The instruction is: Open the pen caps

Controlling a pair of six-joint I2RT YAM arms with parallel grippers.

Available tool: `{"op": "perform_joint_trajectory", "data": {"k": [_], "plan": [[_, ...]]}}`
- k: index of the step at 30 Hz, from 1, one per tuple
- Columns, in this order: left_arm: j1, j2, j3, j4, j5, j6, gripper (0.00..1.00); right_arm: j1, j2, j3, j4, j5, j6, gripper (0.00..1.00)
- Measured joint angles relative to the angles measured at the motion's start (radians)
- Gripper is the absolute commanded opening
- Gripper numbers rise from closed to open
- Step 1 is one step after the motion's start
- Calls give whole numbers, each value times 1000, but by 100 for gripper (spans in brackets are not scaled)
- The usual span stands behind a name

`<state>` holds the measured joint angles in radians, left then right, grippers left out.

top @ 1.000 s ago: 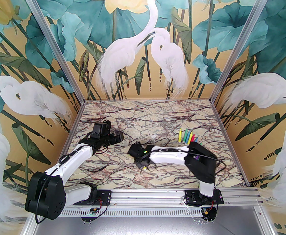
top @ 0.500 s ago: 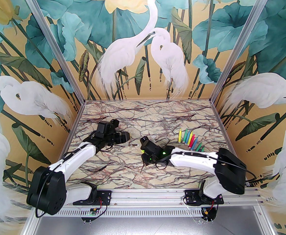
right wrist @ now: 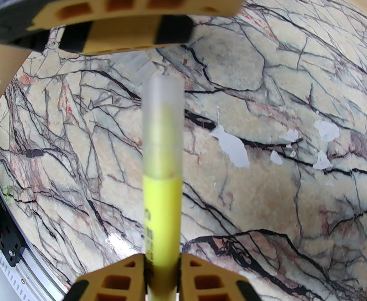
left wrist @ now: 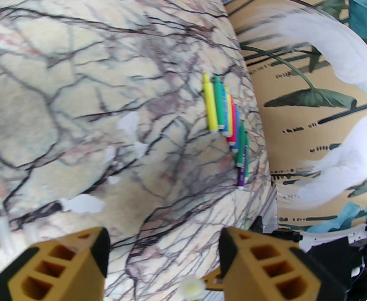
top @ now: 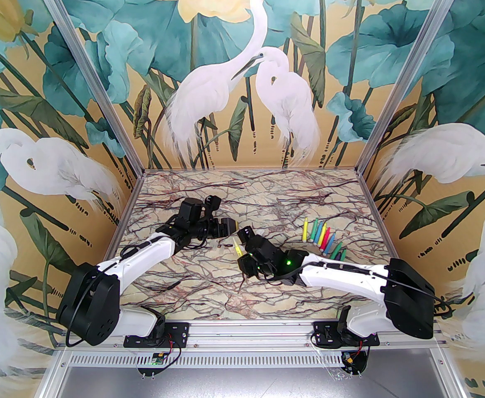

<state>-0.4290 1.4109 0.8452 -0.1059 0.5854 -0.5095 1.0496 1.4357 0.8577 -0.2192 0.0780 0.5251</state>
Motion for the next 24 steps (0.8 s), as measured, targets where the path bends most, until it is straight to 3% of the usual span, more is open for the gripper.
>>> {"op": "perform_joint_trajectory", "data": {"k": [24], "plan": [[-43,29,12,52,58,-30,40,-25,-28,-1,32,31,-26,17]]}}
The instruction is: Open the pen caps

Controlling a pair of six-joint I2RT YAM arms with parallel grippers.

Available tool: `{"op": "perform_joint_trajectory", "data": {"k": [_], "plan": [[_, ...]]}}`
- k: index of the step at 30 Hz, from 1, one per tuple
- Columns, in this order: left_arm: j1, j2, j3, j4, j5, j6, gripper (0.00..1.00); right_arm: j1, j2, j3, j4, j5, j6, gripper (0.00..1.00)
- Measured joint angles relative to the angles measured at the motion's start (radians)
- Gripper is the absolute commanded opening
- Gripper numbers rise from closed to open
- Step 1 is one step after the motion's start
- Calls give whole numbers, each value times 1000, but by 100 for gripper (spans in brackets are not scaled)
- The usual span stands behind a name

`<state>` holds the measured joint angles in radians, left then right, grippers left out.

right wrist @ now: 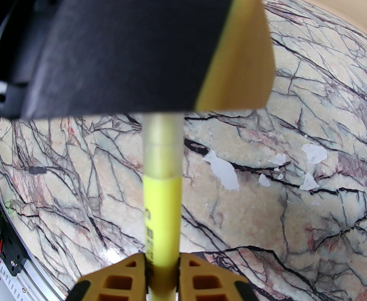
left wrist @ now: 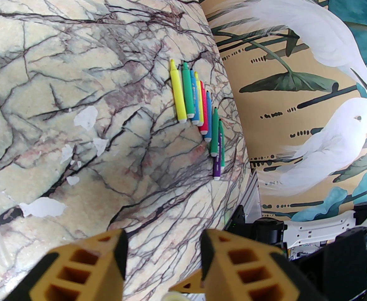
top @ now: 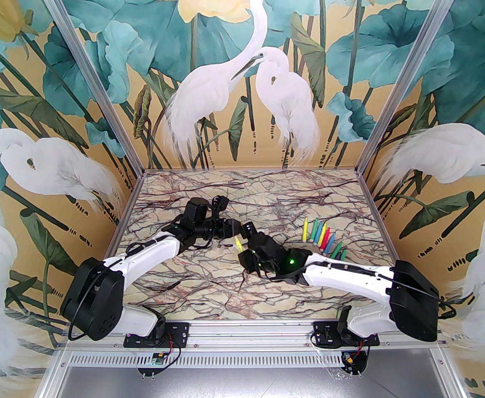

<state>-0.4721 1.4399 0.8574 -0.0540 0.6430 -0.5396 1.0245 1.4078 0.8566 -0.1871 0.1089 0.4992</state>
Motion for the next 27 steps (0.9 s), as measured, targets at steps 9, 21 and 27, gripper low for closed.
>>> {"op": "perform_joint_trajectory", "data": {"k": [9,21,27], "plan": [[0,2,3,2,16,1,34,-23,0,0,6,8,0,17],[0,27,23,9,30,0,30,-24,0,1,9,6,-4,17],[-2,27,25,14,41,0,21,-23,0,1,10,7,-7,17]]}}
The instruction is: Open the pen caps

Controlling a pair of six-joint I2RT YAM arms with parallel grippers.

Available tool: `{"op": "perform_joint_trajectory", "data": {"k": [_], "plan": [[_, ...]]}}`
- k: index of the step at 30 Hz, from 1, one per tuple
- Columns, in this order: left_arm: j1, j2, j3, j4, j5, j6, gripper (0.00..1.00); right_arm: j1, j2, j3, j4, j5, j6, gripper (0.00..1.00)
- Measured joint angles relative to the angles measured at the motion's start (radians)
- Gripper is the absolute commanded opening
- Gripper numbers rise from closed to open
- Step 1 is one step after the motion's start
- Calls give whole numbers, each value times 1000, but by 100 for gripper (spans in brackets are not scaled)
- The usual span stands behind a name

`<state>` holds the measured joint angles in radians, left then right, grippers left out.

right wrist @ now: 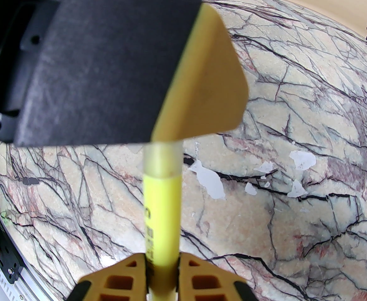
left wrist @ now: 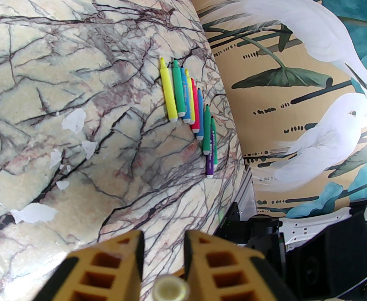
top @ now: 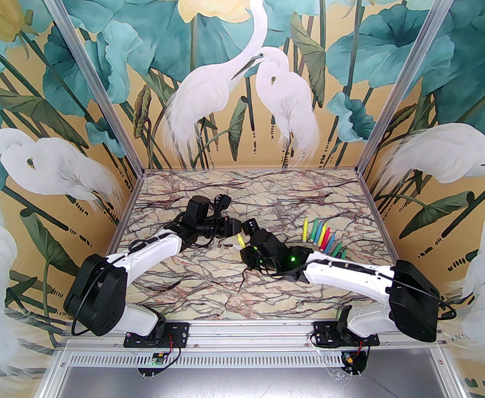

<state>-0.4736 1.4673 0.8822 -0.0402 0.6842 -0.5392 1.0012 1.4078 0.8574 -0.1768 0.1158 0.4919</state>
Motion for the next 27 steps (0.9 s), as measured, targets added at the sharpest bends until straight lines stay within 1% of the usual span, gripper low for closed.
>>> {"op": "perform_joint_trajectory", "data": {"k": [8,13,16,21,25,27], "plan": [[-3,1,4,7,5,-1,13,0,0,0,1,4,0,18],[-3,1,4,8,12,-8,11,-8,0,0,3,9,0,33],[-5,1,4,8,24,-19,10,-16,0,0,13,12,0,37],[-5,1,4,29,41,-30,9,-22,0,0,27,11,0,37],[-5,1,4,47,55,-43,9,-22,0,0,34,11,0,35],[-5,1,4,53,58,-45,9,-22,0,0,37,10,0,32]]}}
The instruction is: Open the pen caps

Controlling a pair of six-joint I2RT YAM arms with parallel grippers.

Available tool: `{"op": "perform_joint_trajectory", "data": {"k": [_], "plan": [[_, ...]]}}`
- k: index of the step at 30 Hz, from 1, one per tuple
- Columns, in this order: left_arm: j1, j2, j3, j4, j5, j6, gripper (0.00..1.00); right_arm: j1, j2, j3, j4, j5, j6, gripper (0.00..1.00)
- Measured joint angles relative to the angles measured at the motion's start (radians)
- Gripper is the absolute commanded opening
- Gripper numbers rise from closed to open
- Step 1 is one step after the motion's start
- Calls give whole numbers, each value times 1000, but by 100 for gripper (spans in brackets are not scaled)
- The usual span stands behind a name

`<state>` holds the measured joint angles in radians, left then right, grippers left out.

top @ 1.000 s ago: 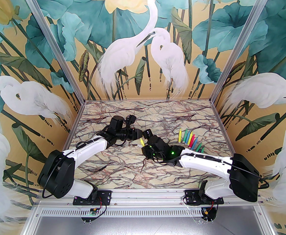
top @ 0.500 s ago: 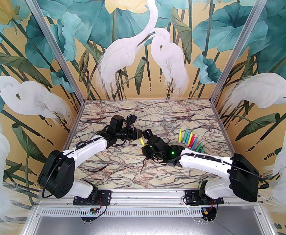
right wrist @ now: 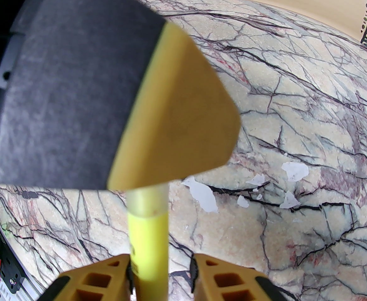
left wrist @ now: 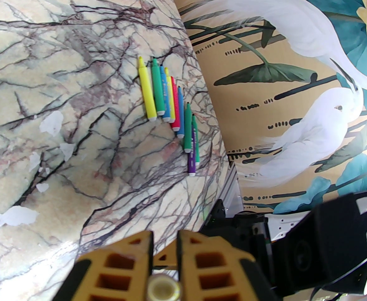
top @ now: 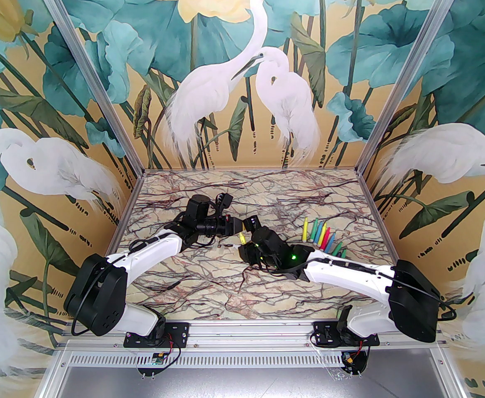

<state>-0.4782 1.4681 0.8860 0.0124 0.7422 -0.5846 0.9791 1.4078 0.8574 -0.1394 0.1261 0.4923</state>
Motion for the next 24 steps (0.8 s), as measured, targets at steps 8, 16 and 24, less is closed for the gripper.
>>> {"op": "perform_joint_trajectory", "data": {"k": [8,16,24], "plan": [[0,0,0,8,3,-8,8,-5,0,0,9,-18,-1,25],[0,0,0,26,13,-24,7,-6,0,0,11,-22,-1,21],[0,12,0,42,14,-29,1,-8,0,-3,13,-27,-7,12]]}}
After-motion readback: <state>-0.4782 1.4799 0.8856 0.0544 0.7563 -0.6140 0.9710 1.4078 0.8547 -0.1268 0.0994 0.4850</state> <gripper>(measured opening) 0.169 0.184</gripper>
